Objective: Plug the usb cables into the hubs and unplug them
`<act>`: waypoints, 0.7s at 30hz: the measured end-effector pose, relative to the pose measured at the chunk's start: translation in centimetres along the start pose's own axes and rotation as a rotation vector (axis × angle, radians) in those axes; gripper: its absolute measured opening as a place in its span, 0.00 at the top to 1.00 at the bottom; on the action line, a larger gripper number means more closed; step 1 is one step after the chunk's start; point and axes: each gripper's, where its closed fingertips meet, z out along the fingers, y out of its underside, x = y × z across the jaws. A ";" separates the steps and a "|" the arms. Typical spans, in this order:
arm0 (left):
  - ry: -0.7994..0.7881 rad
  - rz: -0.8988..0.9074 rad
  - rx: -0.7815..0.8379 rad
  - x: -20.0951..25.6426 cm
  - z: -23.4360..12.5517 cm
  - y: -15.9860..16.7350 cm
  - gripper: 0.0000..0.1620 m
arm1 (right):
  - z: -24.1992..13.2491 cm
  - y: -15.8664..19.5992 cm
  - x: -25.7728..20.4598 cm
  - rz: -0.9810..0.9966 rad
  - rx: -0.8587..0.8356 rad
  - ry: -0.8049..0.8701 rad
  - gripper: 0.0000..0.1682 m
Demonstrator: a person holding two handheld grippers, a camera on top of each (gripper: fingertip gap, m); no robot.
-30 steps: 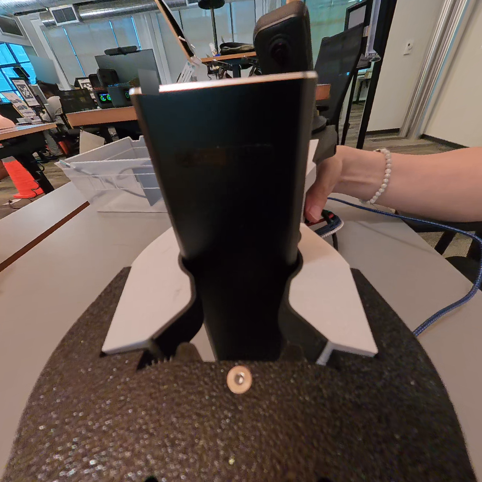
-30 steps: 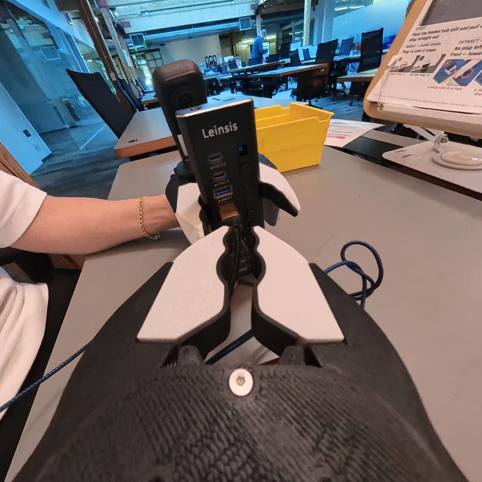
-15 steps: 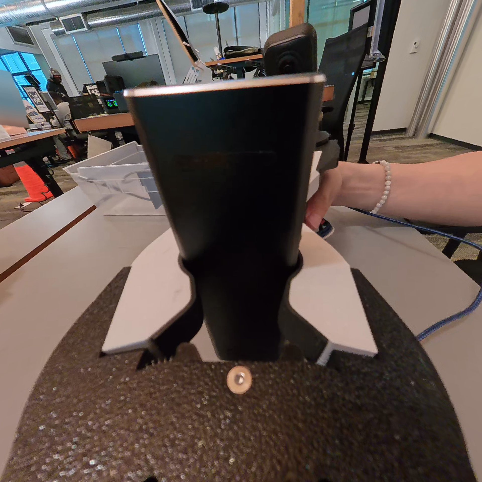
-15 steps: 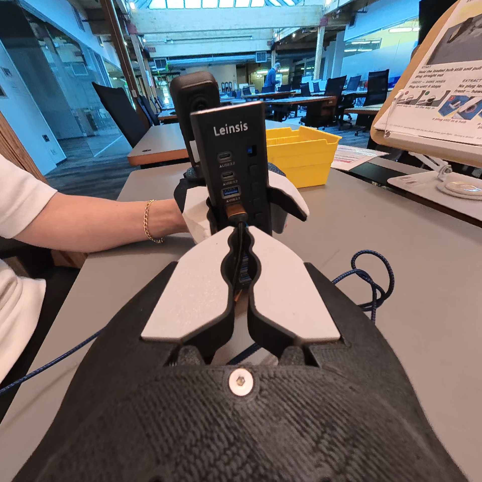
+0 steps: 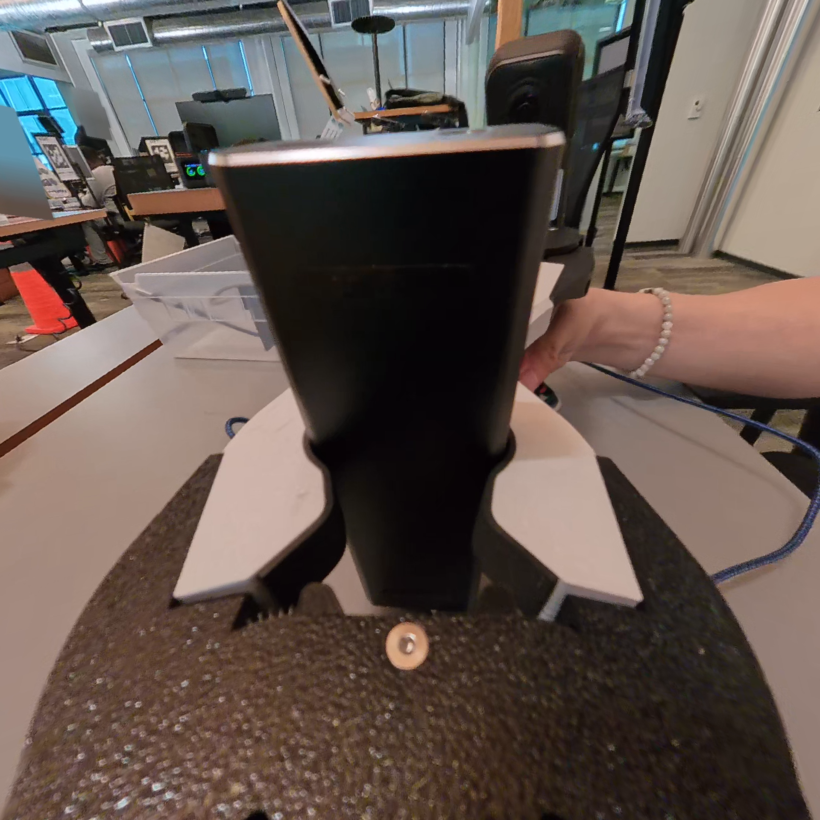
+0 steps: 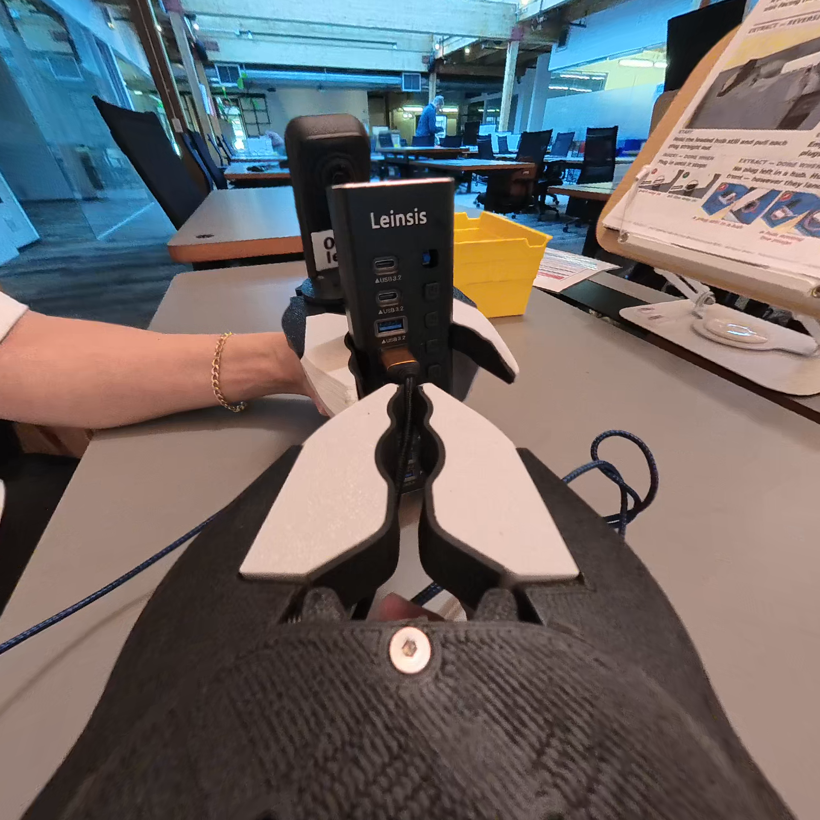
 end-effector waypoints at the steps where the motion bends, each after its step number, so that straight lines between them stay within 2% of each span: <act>1: 0.010 -0.004 0.016 0.1 -0.1 -0.2 0.56 | 0.0 -0.2 -0.1 -0.001 -0.003 -0.008 0.97; 5: 0.025 0.003 0.027 0.5 0.0 -0.3 0.56 | -0.2 -0.3 -0.4 0.012 0.001 -0.041 0.97; 13: 0.032 -0.022 0.054 0.5 -0.1 -0.6 0.56 | -0.1 -0.8 -0.6 0.177 0.140 -0.084 0.97; 21: 0.030 -0.037 0.055 0.3 -0.2 -0.6 0.56 | 0.1 -0.9 -0.3 0.203 0.198 -0.077 0.96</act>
